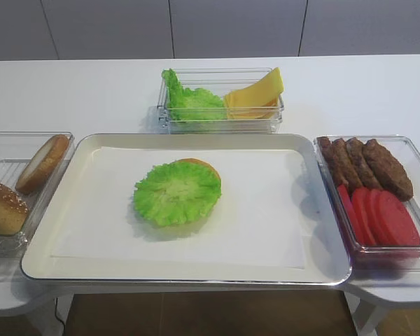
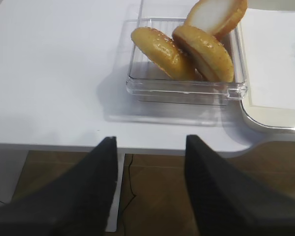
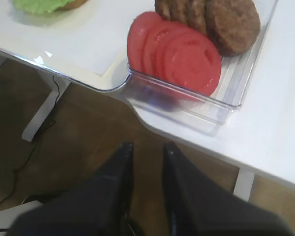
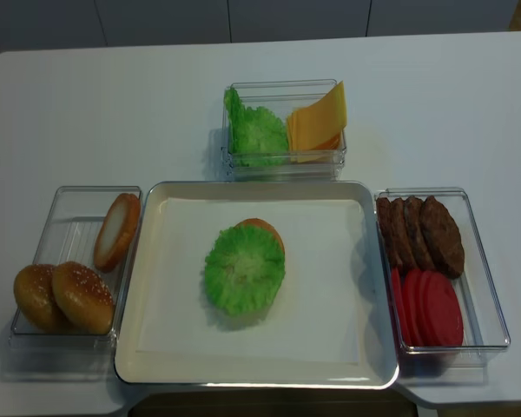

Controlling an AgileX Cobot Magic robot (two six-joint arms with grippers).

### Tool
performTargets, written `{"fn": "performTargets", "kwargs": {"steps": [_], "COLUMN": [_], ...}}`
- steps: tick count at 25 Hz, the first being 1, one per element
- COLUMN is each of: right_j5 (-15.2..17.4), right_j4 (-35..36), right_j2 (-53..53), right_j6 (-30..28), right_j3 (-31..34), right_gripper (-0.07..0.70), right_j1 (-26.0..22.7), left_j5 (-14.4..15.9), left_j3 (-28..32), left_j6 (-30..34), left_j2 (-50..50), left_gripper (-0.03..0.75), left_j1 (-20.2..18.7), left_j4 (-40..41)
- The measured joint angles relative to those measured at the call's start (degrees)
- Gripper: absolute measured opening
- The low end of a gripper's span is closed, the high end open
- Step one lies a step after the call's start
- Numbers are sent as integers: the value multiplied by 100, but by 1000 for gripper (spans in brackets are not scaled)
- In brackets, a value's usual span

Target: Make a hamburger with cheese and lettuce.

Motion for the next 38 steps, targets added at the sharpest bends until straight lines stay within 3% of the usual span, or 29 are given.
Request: {"fn": "performTargets", "kwargs": {"steps": [3, 19, 27, 34, 38], "right_j5": [-238, -261, -261, -261, -261], "right_j4": [33, 67, 78, 100, 111], "right_j2": [-220, -773, -842, -842, -842], "right_j6": [-132, -233, -188, -184, -184], "right_j3": [168, 268, 268, 268, 268], "right_gripper": [174, 174, 174, 174, 174], "right_j1": [0, -114, -1464, -3163, -3511], "left_j5": [0, 0, 0, 0, 0], "left_j3": [0, 0, 0, 0, 0], "left_j6": [0, 0, 0, 0, 0], "left_j2": [0, 0, 0, 0, 0], "left_gripper": [336, 336, 336, 336, 336], "left_j1": [0, 0, 0, 0, 0], "left_j4": [0, 0, 0, 0, 0]}}
